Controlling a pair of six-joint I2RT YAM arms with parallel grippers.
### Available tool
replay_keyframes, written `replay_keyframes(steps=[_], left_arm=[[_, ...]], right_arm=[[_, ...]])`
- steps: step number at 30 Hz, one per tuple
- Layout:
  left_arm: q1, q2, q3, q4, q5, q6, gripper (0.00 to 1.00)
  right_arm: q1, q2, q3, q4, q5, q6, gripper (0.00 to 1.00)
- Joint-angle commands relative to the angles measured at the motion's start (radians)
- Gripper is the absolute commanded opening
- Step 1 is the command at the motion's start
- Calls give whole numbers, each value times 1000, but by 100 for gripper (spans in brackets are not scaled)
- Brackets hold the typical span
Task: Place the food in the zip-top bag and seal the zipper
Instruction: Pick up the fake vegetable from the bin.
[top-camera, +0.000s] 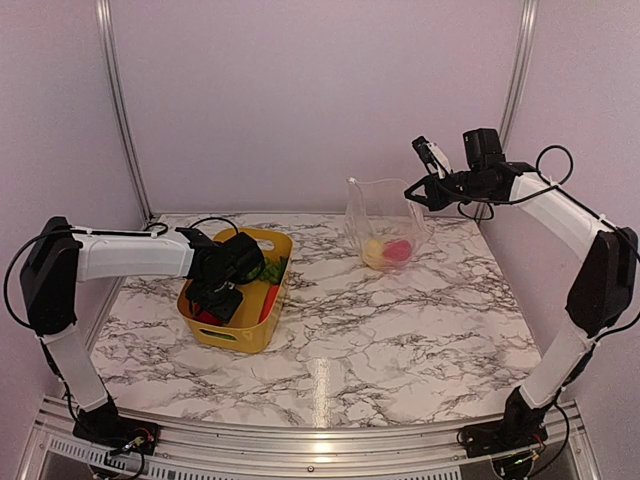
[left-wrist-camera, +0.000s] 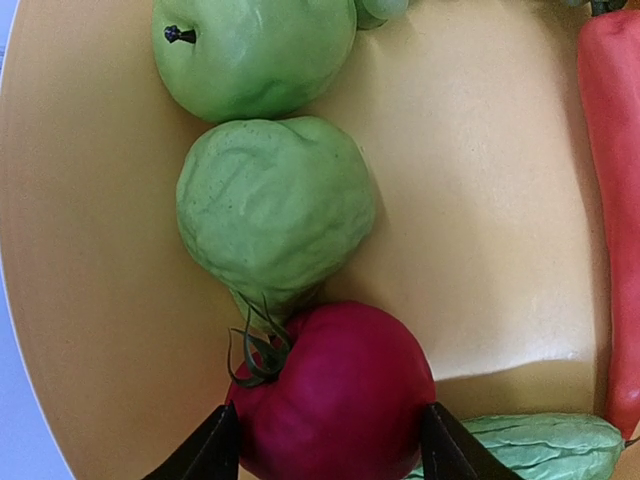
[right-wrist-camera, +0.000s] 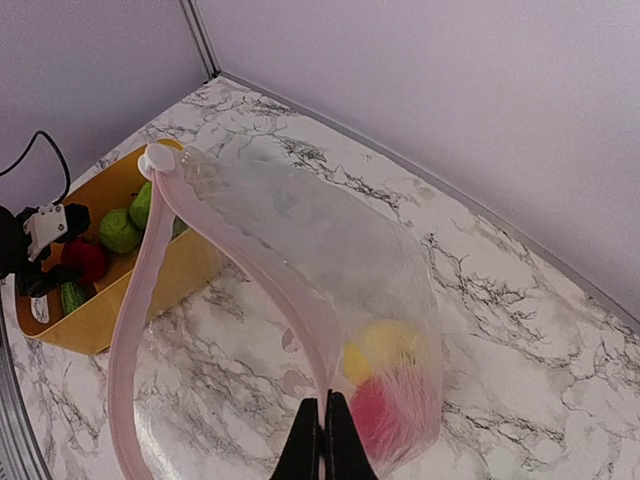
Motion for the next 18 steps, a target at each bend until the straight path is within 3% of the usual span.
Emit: replay_keyframes(steps=[1,9,14,18], left_arm=[[2,24,4,-34,-27,-7,62],[-7,4,45,-56,-38,-7,59],[-10,50,65,-115,-109,-50,80],[-11,74,54,-120,-145,-74,83]], right_arm=[[2,0,1,11,-5,8,0],[4,2,1,10,-6,7,0],[4,5,1,12,-6,7,0],[4,6,-1,10,-8,7,0]])
